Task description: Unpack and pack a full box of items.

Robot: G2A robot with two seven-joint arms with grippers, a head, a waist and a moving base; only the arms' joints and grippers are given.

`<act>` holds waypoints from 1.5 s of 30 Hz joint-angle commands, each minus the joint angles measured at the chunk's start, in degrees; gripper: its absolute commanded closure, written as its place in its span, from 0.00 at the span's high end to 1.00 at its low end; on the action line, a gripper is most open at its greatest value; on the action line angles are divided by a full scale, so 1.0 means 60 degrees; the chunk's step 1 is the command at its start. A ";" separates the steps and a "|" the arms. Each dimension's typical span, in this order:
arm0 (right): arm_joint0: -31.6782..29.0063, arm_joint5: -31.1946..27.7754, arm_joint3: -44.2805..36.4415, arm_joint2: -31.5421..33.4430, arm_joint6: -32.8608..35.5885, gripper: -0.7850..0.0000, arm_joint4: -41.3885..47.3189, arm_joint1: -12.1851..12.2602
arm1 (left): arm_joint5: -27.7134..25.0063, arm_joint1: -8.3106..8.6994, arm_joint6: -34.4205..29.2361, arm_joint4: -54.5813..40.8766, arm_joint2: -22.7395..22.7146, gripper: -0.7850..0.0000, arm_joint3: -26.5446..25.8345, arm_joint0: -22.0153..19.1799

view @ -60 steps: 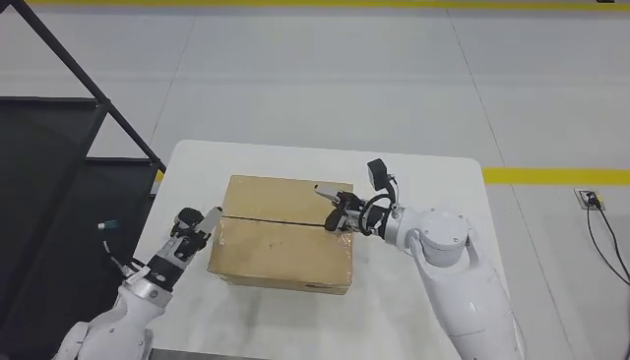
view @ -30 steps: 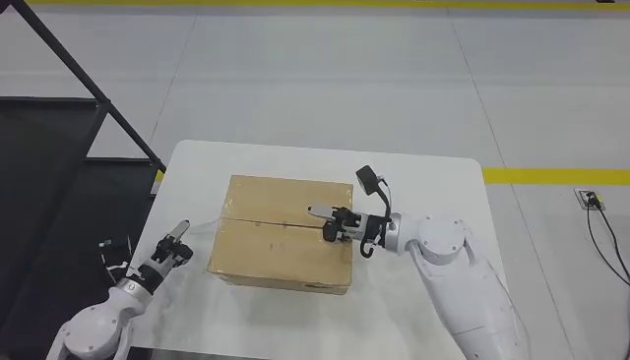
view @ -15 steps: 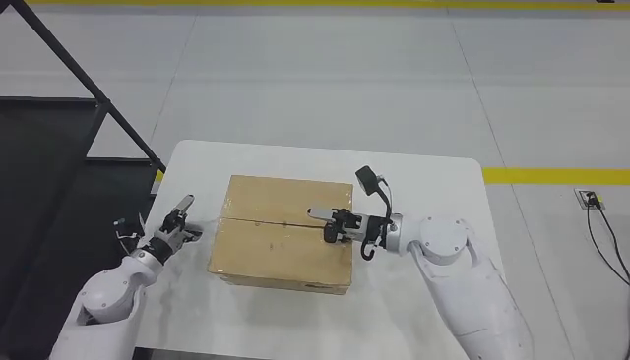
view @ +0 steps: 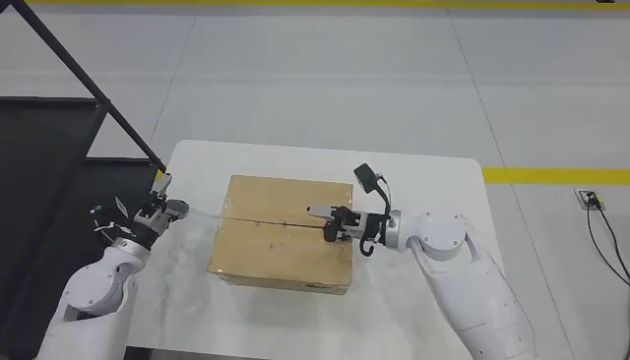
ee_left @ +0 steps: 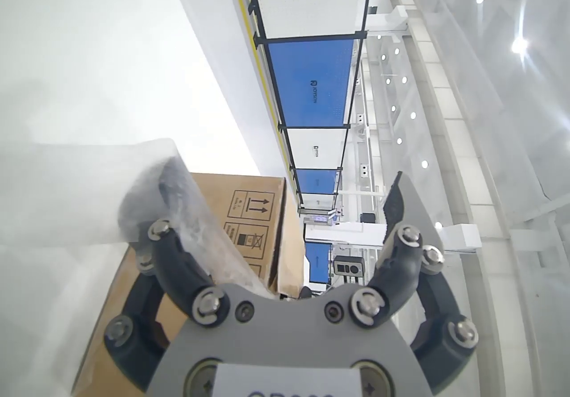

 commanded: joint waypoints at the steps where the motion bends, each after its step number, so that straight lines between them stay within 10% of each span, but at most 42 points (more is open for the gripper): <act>1: 0.0014 0.0070 0.0031 -0.0011 -0.0094 1.00 0.0056 0.0010 | -0.0131 0.0010 0.0191 0.0062 -0.0106 1.00 -0.0373 0.0263; 15: 0.0382 0.0483 0.0547 -0.0489 -0.0716 1.00 0.0392 -0.0027 | -0.0841 -0.0001 0.1548 0.0709 -0.0670 1.00 -0.3216 0.2149; 45: 0.0562 0.0447 0.1143 -0.0419 -0.1401 1.00 0.1709 0.0058 | -0.1496 -0.0140 0.2539 0.4283 0.0528 1.00 -0.6034 0.2846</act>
